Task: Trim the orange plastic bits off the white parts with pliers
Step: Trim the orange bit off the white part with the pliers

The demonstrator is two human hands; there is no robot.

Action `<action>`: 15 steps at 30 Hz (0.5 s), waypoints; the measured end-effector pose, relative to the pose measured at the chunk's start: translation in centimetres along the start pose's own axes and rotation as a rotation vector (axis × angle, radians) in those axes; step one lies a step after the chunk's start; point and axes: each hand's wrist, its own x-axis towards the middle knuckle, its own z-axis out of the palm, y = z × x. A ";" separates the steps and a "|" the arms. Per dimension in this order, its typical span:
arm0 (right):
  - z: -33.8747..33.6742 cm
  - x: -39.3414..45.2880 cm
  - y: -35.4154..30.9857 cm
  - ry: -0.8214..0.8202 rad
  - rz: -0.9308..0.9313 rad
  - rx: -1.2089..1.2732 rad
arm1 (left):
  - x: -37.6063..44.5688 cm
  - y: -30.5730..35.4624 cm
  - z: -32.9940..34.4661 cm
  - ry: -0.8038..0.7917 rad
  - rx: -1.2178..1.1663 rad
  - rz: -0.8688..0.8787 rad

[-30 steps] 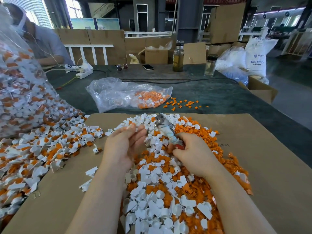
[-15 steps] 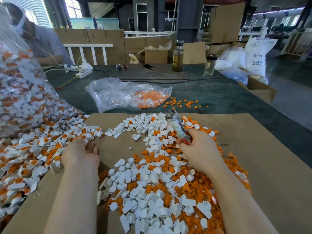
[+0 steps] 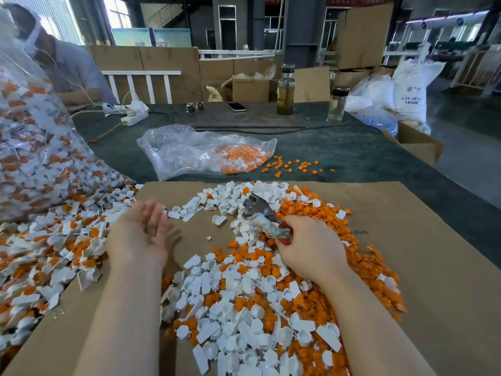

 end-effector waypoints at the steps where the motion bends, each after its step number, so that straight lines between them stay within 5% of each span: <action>1: 0.1 0.0 -0.1 0.012 -0.008 -0.004 | -0.2 -0.6 0.3 -0.065 0.269 0.057; 9: 0.5 0.2 0.0 -0.016 -0.055 -0.049 | -0.1 -5.5 0.9 -0.485 1.704 0.606; 15: 0.6 0.1 0.1 -0.009 -0.060 -0.055 | 0.2 -5.9 0.4 -0.507 1.832 0.739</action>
